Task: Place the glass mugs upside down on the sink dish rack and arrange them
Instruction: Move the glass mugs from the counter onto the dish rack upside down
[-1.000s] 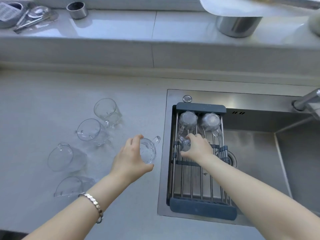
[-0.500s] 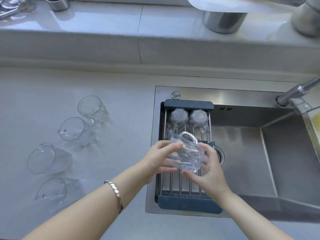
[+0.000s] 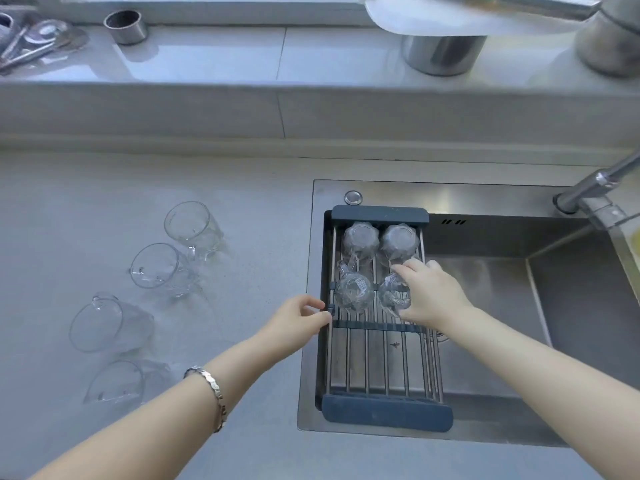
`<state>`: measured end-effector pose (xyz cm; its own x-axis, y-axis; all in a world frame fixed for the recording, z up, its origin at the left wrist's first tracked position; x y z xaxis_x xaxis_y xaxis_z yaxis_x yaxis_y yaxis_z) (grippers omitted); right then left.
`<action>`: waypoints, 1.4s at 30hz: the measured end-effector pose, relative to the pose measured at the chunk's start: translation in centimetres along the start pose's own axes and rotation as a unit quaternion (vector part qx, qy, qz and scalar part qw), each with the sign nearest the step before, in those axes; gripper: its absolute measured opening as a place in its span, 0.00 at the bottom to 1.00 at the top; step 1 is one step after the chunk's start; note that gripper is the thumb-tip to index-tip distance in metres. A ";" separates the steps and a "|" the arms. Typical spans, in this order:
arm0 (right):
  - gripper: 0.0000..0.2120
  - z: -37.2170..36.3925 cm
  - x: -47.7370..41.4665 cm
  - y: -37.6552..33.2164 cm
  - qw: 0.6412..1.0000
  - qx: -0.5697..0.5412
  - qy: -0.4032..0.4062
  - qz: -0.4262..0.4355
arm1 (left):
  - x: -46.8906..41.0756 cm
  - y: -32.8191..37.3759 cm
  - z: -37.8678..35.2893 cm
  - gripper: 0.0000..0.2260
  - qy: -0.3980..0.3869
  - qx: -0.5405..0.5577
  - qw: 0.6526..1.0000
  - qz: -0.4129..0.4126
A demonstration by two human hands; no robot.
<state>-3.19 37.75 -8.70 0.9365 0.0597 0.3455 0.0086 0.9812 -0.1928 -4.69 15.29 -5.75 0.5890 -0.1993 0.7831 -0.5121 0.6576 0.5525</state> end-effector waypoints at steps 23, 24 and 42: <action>0.21 1.2 -4.1 -18.1 0.973 -0.183 -0.037 0.135 | 2.9 -6.3 16.7 0.24 0.336 -0.296 0.891 -0.069; 0.23 1.0 -5.1 -19.9 0.971 -0.194 -0.036 0.132 | 2.7 -6.6 17.7 0.27 0.335 -0.319 0.885 -0.056; 0.41 -1.6 -19.1 -26.2 0.868 -0.493 0.023 0.049 | -2.8 -9.0 22.9 0.36 0.247 -0.288 0.925 -0.032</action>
<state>-20.75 10.58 -11.74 0.9624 0.1037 0.2511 0.2036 0.3366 -0.9194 -16.12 -6.70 -6.39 0.8932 0.0125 0.4494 -0.1333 0.9621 0.2381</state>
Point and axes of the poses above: each hand's wrist, its own x-axis away from the middle knuckle, its own z-axis out of the back of the hand, y = z × x, the point moved 2 cm from there along -x, towards the middle knuckle, and after that the axes turned 5 degrees about z, right-handed, at the moved point
